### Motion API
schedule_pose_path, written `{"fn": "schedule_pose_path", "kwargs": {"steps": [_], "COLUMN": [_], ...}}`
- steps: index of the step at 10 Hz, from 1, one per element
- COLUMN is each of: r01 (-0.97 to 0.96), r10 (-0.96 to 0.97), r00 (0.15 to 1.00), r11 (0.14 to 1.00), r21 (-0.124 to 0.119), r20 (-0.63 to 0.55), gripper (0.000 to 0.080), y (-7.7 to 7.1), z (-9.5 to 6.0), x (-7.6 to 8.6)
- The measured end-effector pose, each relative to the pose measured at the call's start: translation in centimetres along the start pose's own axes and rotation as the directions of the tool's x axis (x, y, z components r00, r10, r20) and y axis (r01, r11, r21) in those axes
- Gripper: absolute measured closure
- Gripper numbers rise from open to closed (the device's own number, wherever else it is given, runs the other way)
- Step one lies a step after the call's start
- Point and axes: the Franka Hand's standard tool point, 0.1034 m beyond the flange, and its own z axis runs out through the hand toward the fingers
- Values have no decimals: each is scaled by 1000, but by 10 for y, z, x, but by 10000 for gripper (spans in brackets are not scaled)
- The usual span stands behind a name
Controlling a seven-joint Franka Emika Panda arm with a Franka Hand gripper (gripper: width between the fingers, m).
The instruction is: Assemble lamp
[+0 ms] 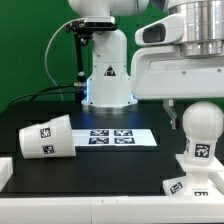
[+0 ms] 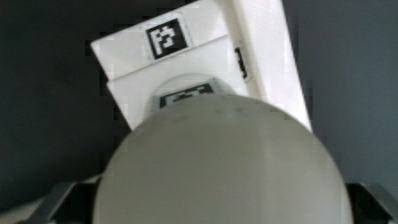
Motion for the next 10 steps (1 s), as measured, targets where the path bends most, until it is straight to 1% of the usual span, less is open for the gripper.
{"fn": "schedule_pose_path", "kwargs": {"steps": [2,3,4,5,6,7,8,9,10], "r01": [-256,-445,-617,-736,-814,-811,-794,-716,-545], "r10": [256,445,616,734,811,808,791,713,542], "r00": [967,895,787,677,581,584,607,698,838], "r11": [967,895,787,677,580,584,606,698,838], "r21": [-1,11,26,30,36,36,38,36,34], "r20": [-8,7,29,53,77,76,75,65,58], "gripper": [228,228,226,226,226,226,180,122,122], "y": [2,4,6,5,6,5,6,6,5], "z": [0,1,1,1,1,1,1,2,1], "x": [1,1,2,1,1,0,0,1,2]}}
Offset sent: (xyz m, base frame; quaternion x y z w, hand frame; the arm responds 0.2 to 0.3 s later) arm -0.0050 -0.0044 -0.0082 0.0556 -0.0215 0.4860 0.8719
